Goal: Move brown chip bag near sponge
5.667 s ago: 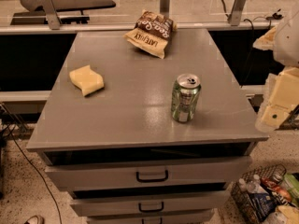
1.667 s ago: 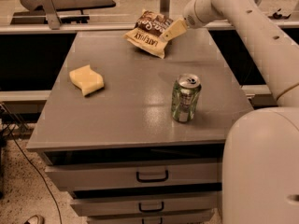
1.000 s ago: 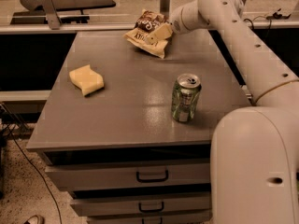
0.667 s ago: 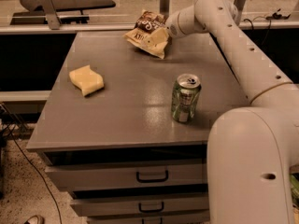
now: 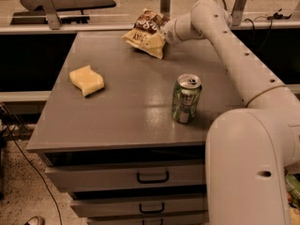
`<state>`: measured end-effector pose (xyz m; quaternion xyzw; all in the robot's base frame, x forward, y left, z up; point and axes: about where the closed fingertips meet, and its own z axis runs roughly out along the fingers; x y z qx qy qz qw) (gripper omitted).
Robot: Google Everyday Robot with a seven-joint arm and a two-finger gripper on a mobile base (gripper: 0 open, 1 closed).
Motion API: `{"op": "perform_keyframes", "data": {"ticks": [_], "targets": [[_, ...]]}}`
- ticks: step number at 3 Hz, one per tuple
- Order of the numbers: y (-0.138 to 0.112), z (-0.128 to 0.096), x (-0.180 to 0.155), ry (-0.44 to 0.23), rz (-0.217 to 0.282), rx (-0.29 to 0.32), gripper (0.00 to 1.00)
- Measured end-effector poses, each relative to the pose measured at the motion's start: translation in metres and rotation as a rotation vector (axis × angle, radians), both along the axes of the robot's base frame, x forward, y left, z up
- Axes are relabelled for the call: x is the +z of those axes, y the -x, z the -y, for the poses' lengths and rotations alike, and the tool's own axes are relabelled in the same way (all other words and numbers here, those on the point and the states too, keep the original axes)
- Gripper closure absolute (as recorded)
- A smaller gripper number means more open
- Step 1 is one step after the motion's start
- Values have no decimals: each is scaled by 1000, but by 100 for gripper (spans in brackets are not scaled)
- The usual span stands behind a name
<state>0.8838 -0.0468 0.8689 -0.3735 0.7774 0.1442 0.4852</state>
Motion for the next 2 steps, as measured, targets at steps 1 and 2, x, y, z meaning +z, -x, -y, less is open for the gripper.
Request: {"op": "perform_keyframes", "data": {"ticks": [1,2], "targets": [[1,1,7,11,33,7,62],[3,3,18,24,69,12,86]]}}
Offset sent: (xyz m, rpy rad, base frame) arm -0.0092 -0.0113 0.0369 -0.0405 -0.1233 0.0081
